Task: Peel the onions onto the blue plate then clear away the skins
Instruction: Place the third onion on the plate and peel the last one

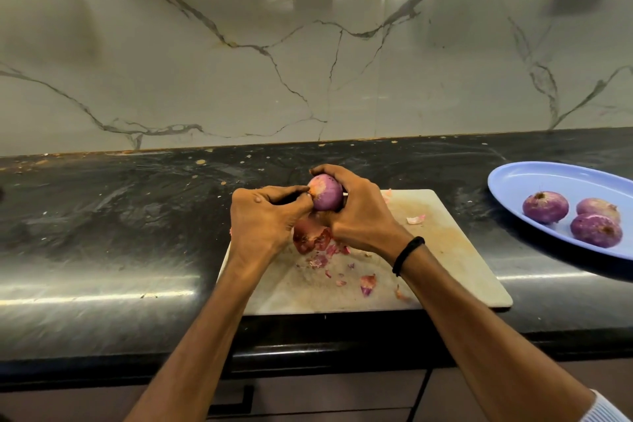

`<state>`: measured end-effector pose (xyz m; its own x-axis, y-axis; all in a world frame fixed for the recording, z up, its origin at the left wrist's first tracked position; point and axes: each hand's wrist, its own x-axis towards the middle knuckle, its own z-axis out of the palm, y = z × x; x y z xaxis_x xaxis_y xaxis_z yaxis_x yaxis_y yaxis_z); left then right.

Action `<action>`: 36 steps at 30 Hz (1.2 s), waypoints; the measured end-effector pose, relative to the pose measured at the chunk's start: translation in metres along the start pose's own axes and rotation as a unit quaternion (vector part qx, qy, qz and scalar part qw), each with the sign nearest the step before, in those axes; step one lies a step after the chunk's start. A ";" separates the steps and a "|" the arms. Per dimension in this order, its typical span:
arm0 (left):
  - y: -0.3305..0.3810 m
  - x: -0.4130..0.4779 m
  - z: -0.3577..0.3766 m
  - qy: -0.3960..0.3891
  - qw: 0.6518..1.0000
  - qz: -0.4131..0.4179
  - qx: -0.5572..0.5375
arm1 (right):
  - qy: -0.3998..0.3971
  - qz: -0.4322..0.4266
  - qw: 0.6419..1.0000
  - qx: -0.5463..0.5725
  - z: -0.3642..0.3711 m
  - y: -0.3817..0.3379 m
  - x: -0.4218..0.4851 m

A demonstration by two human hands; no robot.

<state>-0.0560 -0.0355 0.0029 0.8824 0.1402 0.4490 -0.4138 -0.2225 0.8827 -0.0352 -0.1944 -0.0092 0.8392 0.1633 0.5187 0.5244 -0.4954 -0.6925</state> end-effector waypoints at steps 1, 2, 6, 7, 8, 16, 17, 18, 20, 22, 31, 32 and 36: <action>0.000 0.000 0.001 0.003 1.000 0.011 0.009 | 0.003 -0.003 1.000 0.004 0.001 -0.001 0.000; -0.002 0.000 0.001 0.003 0.999 0.028 0.024 | 0.006 -0.008 1.000 0.008 0.002 -0.002 0.000; -0.005 -0.002 0.002 -0.008 0.989 0.105 0.099 | 0.011 -0.020 1.000 0.015 0.001 -0.004 0.001; -0.005 -0.003 0.003 -0.010 0.985 0.126 0.117 | 0.010 -0.018 1.000 0.015 0.000 -0.004 0.000; -0.005 -0.003 0.003 -0.011 0.980 0.145 0.135 | 0.008 -0.015 1.000 0.015 0.000 -0.004 -0.001; -0.007 -0.005 0.004 -0.005 0.952 0.222 0.209 | -0.013 -0.020 1.000 0.003 -0.003 -0.004 -0.002; -0.006 -0.005 0.003 -0.007 0.951 0.227 0.208 | -0.018 -0.019 1.000 0.005 -0.005 -0.005 -0.001; -0.005 -0.005 0.002 -0.009 0.950 0.232 0.206 | -0.023 -0.017 1.000 0.006 -0.007 -0.005 -0.001; -0.005 -0.004 0.001 -0.020 0.948 0.242 0.207 | -0.035 -0.018 0.999 0.002 -0.010 -0.005 -0.001; -0.008 -0.004 0.000 -0.035 0.940 0.256 0.224 | -0.053 -0.019 0.998 -0.009 -0.014 -0.005 -0.001; -0.009 0.000 -0.005 -0.033 0.930 0.302 0.206 | -0.090 -0.002 0.995 0.043 -0.026 -0.005 0.001; -0.007 0.000 -0.005 -0.024 0.947 0.274 0.163 | -0.092 0.007 0.994 0.059 -0.027 -0.005 0.001; -0.002 0.000 -0.004 -0.030 0.982 0.176 0.057 | -0.102 0.039 0.987 0.119 -0.028 -0.005 0.002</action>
<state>-0.0560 -0.0315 0.0012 0.7017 -0.0214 0.7122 -0.6713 -0.3548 0.6507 -0.0400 -0.2150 0.0097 0.8767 0.3139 0.3644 0.4563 -0.3036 -0.8364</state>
